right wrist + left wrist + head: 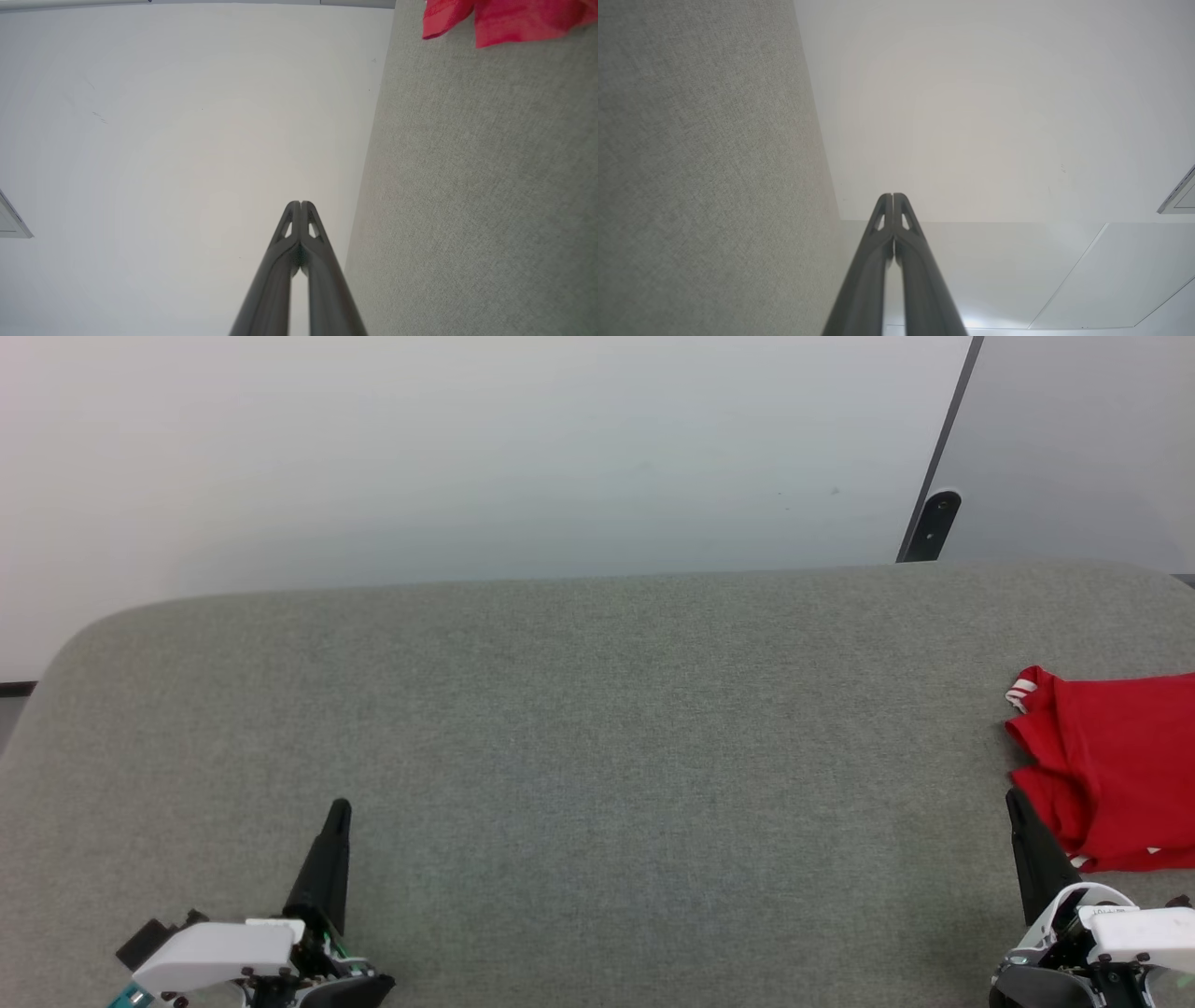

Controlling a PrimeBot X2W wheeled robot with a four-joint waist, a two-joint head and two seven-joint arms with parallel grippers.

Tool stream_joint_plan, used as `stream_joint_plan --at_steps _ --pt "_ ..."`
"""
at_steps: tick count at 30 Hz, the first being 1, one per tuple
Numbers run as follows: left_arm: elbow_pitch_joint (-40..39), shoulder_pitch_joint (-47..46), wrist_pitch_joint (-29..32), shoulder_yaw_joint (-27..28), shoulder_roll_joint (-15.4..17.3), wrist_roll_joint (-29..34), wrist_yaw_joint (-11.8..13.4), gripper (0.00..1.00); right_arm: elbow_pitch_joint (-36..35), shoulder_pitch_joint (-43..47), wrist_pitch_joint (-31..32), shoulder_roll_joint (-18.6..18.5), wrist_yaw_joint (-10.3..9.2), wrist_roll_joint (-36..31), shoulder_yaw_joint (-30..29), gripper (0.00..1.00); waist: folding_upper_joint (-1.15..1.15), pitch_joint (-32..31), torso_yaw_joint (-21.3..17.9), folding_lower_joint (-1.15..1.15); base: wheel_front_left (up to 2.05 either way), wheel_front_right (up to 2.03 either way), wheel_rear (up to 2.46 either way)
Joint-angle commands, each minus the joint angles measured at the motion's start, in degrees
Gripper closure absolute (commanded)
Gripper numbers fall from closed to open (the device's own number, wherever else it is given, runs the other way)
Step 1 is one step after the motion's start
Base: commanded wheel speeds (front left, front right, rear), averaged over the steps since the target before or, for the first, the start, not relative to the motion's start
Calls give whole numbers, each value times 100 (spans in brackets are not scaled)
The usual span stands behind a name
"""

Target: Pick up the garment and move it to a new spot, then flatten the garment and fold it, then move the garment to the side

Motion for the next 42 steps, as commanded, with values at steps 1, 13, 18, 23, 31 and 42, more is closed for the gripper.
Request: stream_joint_plan --at_steps 1,13,18,23,31,42 --pt "8 -59 27 12 -12 13 -34 100 2 -22 -16 19 -6 25 15 100 0 0 0 0 0 0 0" --pt "9 -60 27 21 -17 20 -34 100 2 -22 -15 19 -6 25 15 100 0 0 0 0 0 0 0" --pt "9 -60 26 24 -18 24 -34 100 2 -22 -15 19 -6 25 15 100 0 0 0 0 0 0 0" --pt "9 -60 27 27 -20 27 -34 100 1 -22 -16 19 -6 25 16 100 0 0 0 0 0 0 0" --pt "9 -60 32 33 -22 31 -34 100 1 -22 -15 19 -6 26 15 100 0 0 0 0 0 0 0" --pt "9 -61 38 36 -25 36 -34 100 1 -22 -16 20 -6 26 15 100 0 0 0 0 0 0 0"
